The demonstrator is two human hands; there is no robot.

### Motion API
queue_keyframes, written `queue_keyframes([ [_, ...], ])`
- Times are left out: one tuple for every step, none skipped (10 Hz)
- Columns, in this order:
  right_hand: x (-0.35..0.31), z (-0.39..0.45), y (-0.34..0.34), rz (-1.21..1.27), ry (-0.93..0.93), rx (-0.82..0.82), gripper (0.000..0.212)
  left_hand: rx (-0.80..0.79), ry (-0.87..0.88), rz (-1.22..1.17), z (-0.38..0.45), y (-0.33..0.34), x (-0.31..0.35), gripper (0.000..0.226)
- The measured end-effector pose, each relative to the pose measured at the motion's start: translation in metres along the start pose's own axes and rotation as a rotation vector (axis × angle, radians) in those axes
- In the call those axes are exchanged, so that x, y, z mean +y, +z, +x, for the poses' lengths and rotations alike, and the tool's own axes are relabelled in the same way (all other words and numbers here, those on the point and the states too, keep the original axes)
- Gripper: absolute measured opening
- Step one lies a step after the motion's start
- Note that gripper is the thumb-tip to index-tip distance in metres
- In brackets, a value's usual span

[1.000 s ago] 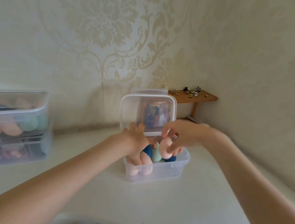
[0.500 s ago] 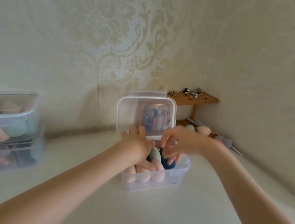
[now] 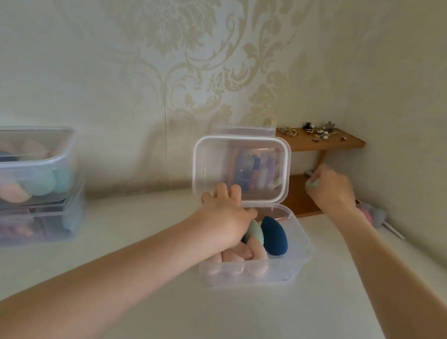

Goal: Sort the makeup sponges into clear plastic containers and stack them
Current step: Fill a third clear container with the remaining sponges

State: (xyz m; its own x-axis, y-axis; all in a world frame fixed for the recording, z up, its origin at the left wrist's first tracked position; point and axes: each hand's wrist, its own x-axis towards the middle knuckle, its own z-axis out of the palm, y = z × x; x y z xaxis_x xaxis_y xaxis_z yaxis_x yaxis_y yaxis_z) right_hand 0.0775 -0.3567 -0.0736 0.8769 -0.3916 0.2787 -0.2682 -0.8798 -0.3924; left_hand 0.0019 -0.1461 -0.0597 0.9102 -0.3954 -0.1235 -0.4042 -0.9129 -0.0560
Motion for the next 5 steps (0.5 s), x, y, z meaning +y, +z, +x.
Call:
queue_keyframes([
  [-0.009,-0.017,-0.048,0.172,0.025,0.033,0.021,0.034,-0.010,-0.099,0.004,0.007,-0.002,0.057],
  [-0.016,-0.050,-0.087,0.192,-0.115,-0.046,0.033,-0.004,0.037,0.003,0.006,0.005,0.002,0.044],
  [-0.035,-0.089,-0.100,0.375,-0.211,-0.532,0.035,-0.033,-0.006,0.093,-0.001,-0.005,0.011,0.041],
  [-0.045,-0.105,-0.085,0.061,-0.381,-0.706,0.027,-0.074,-0.016,0.141,-0.002,-0.006,0.010,0.056],
  [-0.050,-0.111,-0.073,-0.198,-0.518,-0.639,0.026,-0.069,-0.031,0.143,-0.003,-0.007,0.012,0.055],
])
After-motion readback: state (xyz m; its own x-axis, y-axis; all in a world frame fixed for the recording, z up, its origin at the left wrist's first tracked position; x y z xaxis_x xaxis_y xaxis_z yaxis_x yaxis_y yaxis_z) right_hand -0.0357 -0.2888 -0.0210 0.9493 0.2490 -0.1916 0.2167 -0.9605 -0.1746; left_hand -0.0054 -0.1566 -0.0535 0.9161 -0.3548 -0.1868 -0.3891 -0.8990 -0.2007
